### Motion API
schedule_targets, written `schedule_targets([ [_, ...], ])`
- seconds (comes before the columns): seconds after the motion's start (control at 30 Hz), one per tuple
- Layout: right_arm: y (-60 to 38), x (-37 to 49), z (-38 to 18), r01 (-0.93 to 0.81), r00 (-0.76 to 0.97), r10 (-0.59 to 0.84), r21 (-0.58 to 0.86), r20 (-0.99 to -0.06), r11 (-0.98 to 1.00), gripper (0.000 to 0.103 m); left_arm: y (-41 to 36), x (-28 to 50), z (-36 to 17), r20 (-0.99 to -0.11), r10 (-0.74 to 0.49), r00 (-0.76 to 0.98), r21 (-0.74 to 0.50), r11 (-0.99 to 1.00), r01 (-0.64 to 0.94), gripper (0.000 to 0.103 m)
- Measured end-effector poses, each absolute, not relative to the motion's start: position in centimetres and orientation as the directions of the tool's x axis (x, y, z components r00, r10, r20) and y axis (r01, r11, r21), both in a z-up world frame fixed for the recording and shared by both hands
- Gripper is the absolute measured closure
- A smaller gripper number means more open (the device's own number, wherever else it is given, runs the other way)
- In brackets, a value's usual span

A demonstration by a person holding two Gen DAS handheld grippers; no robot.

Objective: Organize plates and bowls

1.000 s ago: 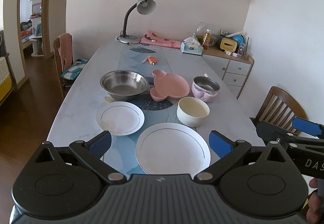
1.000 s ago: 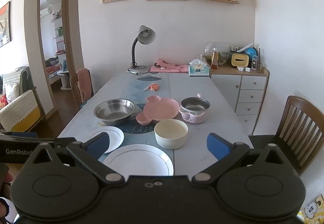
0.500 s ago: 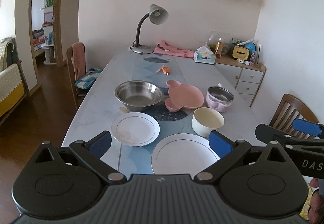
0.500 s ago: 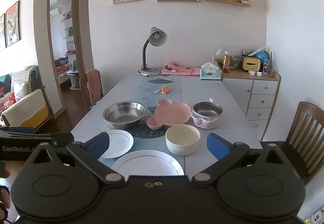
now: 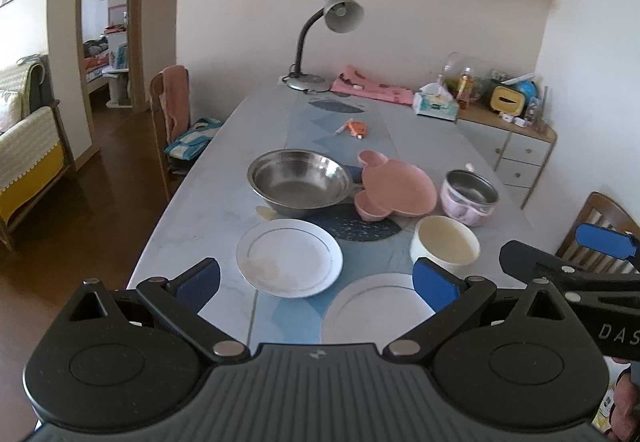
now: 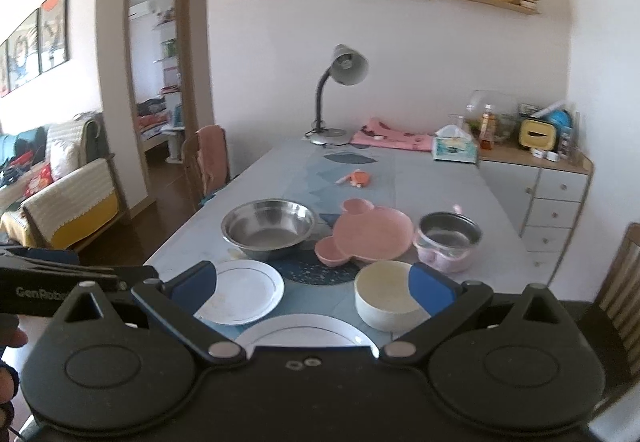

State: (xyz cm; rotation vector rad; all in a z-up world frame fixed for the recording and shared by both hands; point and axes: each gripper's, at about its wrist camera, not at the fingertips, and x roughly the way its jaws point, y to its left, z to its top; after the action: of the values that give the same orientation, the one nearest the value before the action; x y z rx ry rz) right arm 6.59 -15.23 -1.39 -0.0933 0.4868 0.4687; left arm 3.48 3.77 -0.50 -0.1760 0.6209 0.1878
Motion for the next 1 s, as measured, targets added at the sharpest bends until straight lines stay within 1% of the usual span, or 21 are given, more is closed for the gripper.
schedule_targets([
  [0.17,-14.0,9.3,-2.2,-0.485,0.751,0.432,0.028,-0.499,0.874,0.0,5.1,5.8,-1.6,-0.625,0.177,0.76,-0.093,0.95,-0.298,0.0],
  [0.3,-13.4,12.0,-3.3,-0.498,0.709,0.446,0.06,-0.546,0.865,0.001,6.3,7.6,-2.7,-0.652,0.195,0.733,-0.102,0.935,-0.34,0.0],
  [0.47,-11.8,15.6,-5.0,-0.523,0.64,0.462,0.093,-0.613,0.848,0.006,7.3,10.0,-4.0,-0.665,0.199,0.72,-0.085,0.938,-0.337,0.0],
  [0.7,-8.6,20.6,-7.2,-0.578,0.575,0.455,0.057,-0.679,0.814,0.009,9.4,13.6,-5.8,-0.697,0.183,0.694,-0.1,0.933,-0.347,0.0],
  [0.9,-6.3,24.5,-9.4,-0.6,0.511,0.439,0.059,-0.739,0.798,0.011,10.5,16.2,-7.2,-0.705,0.221,0.674,-0.05,0.933,-0.358,0.0],
  [1.0,-5.4,26.1,-10.7,-0.603,0.479,0.418,0.057,-0.772,0.796,0.014,11.4,17.7,-8.5,-0.74,0.217,0.636,-0.046,0.928,-0.37,0.0],
])
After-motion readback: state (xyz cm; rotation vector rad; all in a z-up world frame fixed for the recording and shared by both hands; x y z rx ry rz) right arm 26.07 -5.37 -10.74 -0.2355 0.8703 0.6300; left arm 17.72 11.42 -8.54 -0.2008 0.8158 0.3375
